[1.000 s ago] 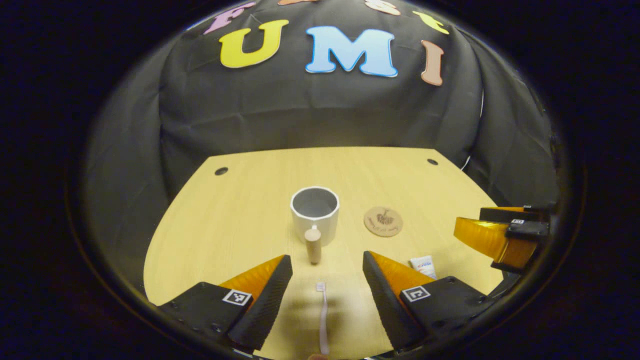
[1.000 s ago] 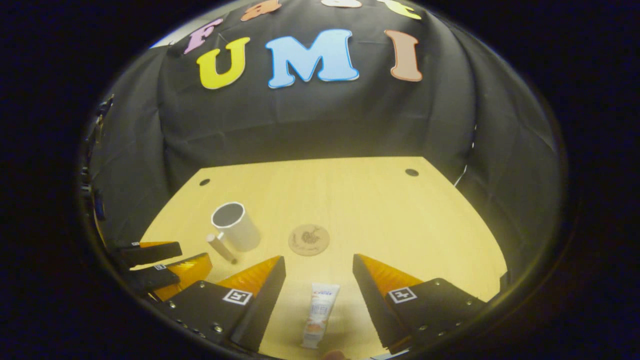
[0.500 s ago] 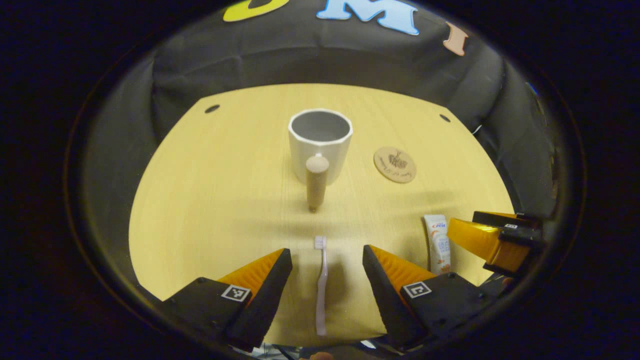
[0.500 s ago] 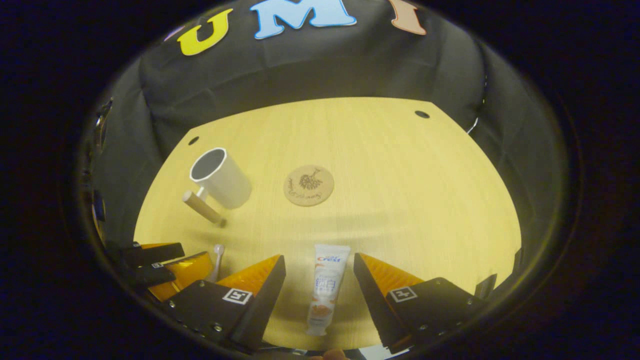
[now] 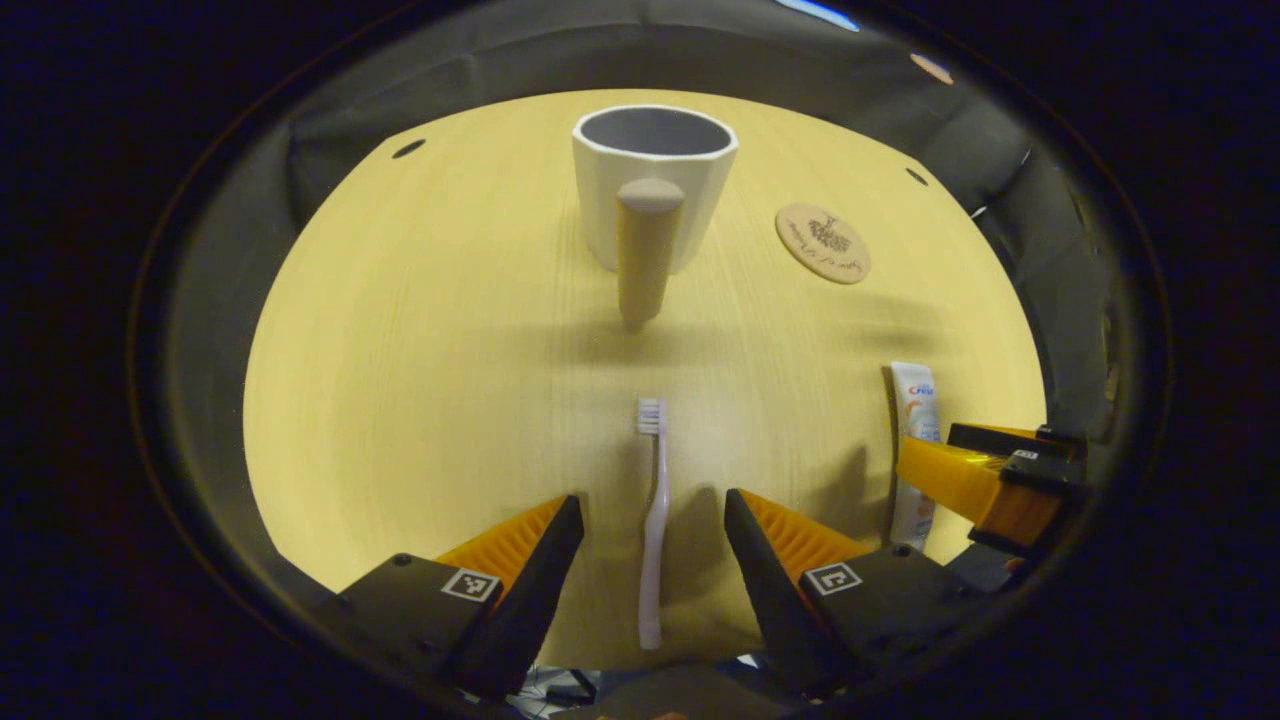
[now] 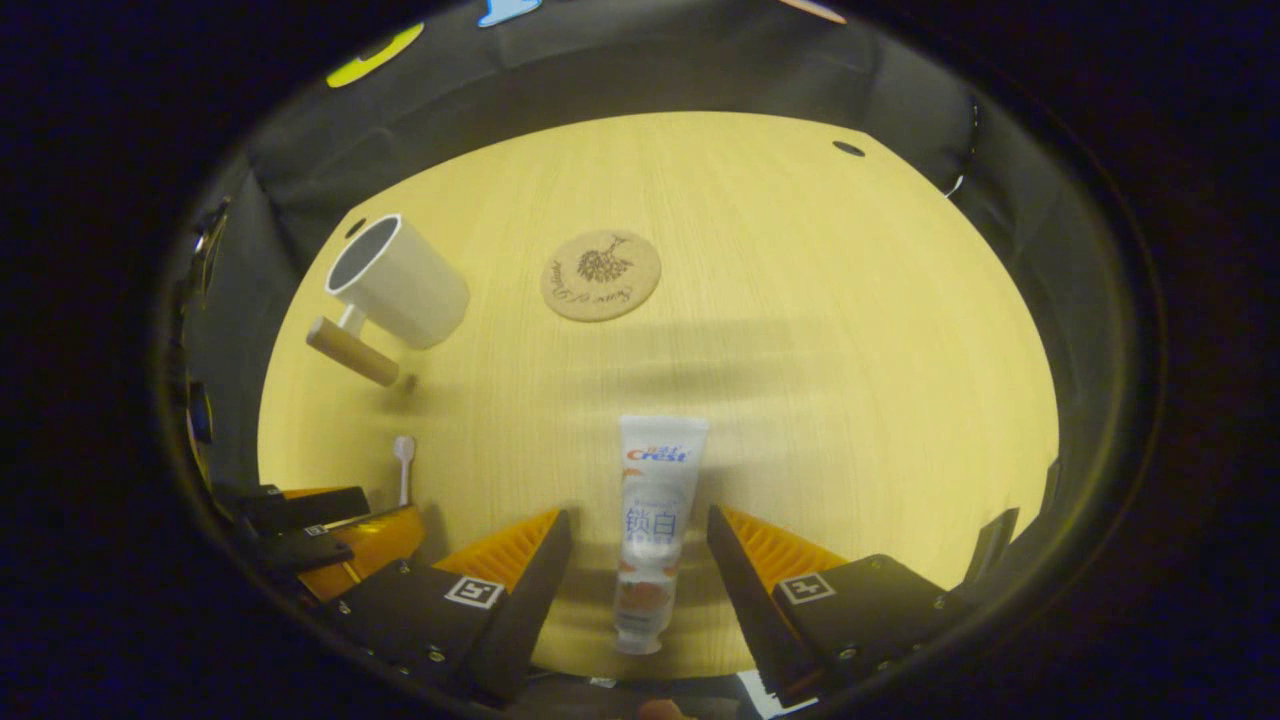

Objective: Put the toothbrush and toothpaste on the desktop into the cup, then pick up the cup and place it on the coaster on the desktop.

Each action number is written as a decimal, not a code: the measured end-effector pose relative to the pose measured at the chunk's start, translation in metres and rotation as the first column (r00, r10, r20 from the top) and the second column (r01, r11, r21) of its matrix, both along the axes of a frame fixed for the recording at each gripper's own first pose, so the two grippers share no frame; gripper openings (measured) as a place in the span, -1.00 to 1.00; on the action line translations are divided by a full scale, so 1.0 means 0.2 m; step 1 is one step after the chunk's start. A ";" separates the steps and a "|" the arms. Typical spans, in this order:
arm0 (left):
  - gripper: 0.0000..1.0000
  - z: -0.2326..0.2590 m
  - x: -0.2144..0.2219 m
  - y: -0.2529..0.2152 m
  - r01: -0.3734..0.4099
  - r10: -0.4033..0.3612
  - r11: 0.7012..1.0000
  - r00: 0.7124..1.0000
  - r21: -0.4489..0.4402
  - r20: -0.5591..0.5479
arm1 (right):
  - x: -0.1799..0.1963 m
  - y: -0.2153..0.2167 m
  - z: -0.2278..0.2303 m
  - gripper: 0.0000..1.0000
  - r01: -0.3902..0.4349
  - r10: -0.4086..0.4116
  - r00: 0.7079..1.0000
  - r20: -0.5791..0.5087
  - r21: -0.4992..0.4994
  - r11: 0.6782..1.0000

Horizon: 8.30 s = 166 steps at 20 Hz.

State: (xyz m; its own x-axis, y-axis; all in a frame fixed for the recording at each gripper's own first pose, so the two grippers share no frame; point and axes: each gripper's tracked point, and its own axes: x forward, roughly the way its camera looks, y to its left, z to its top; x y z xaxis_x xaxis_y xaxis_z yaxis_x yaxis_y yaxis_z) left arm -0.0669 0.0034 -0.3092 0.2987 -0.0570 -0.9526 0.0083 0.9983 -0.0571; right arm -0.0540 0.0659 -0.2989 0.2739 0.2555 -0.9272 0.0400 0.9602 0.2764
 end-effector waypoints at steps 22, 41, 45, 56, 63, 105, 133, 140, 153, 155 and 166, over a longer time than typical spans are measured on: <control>-0.70 -0.06 -0.09 0.02 -0.063 0.065 0.997 0.997 0.040 -0.047 | -0.09 -0.04 -0.10 -0.44 0.029 -0.025 0.988 -0.155 0.021 0.999; -0.80 0.20 0.01 0.05 -0.022 0.031 0.999 0.973 -0.042 0.227 | 0.01 -0.05 0.12 -0.58 0.080 -0.089 0.995 0.051 0.168 0.982; -0.80 0.38 0.07 0.05 -0.015 0.036 0.998 0.944 -0.066 0.327 | 0.08 -0.03 0.24 -0.58 0.075 -0.104 0.986 0.133 0.208 0.975; -0.80 0.88 0.01 0.60 0.014 0.101 0.986 0.740 -0.165 0.665 | 0.34 -0.04 0.63 -0.59 0.011 -0.111 0.882 0.458 0.217 0.976; -0.81 1.04 0.15 0.61 0.087 0.088 0.981 0.604 -0.175 0.792 | 0.42 -0.01 0.77 -0.60 -0.002 -0.130 0.827 0.547 0.233 0.972; 0.44 0.75 0.56 0.59 0.120 0.058 0.974 0.682 -0.190 0.729 | 0.76 0.29 0.93 -0.60 -0.192 -0.055 0.700 0.712 0.262 0.946; 0.89 0.73 0.25 0.84 0.044 0.141 0.964 0.748 -0.261 0.649 | 0.99 0.67 0.70 -0.53 -0.216 0.000 0.678 0.735 0.199 0.956; 0.89 0.71 0.23 0.82 0.054 0.136 0.962 0.758 -0.269 0.638 | 0.93 0.65 0.67 -0.24 -0.217 0.001 0.712 0.702 0.218 0.951; 1.00 0.69 0.18 0.67 0.125 0.073 0.951 0.796 -0.282 0.601 | 0.89 0.45 0.89 0.78 -0.105 -0.146 0.725 0.673 0.317 0.942; 0.89 0.68 0.19 0.64 0.133 0.060 0.949 0.812 -0.284 0.581 | 0.90 0.34 0.89 0.78 -0.052 -0.165 0.729 0.665 0.294 0.954; 0.87 0.46 0.22 0.55 0.098 0.004 0.965 0.922 -0.241 0.388 | 0.86 -0.15 0.84 0.78 0.081 -0.140 0.732 0.666 0.120 0.990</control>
